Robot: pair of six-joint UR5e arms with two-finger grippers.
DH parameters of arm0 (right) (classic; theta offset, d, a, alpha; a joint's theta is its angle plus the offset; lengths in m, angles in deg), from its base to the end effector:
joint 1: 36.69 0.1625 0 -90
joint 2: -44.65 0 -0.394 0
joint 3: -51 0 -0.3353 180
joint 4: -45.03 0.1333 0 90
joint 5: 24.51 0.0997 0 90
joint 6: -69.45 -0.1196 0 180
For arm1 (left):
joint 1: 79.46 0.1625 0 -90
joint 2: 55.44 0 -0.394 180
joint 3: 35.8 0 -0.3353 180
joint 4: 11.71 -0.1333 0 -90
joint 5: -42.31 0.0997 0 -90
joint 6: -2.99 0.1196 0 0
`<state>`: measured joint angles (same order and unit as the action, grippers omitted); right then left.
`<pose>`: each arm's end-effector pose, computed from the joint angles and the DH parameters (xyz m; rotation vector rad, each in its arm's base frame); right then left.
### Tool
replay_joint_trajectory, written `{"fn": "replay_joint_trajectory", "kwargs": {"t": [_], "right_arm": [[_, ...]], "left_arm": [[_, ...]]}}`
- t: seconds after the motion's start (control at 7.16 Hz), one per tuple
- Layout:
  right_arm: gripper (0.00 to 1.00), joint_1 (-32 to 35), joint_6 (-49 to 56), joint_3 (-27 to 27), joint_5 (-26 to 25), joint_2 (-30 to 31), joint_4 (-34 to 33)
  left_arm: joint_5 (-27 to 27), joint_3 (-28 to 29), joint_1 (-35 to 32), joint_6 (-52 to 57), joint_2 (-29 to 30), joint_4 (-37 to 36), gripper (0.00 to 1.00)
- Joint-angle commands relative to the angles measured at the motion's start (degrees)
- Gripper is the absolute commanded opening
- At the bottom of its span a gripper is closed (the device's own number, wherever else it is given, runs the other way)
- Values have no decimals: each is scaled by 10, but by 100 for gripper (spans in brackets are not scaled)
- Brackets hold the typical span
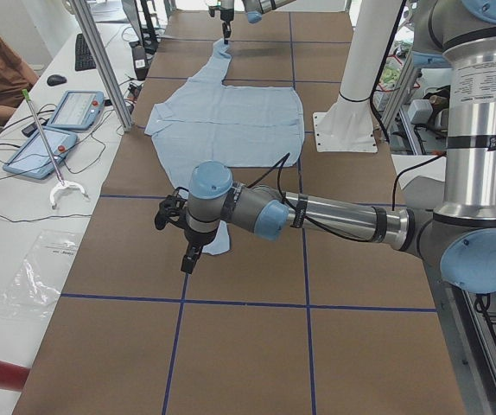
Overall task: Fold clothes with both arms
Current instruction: 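Lift the sleeve cuff with the right gripper and fold it across the shirt chest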
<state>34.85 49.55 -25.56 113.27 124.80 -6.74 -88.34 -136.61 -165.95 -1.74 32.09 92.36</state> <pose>-0.1253 -0.5167 0.5811 0.2716 -0.9493 -0.2288 -0.0283 -0.4441 0.5534 0.3231 0.7252 0.1186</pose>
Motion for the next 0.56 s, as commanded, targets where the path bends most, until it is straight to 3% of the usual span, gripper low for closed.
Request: {"fn": "replay_joint_trajectory", "kwargs": {"t": [0.0,0.28,0.42], "right_arm": [[0,-13,-128,-46,47,-76,0],[0,-99,-278,-44,27,-191,-2],[0,-144,-333,-41,-18,-244,-4]], "left_arm": [[0,4,0,1,0,0,100],[0,8,0,1,-1,0,100],[0,12,1,2,0,1,100]]}}
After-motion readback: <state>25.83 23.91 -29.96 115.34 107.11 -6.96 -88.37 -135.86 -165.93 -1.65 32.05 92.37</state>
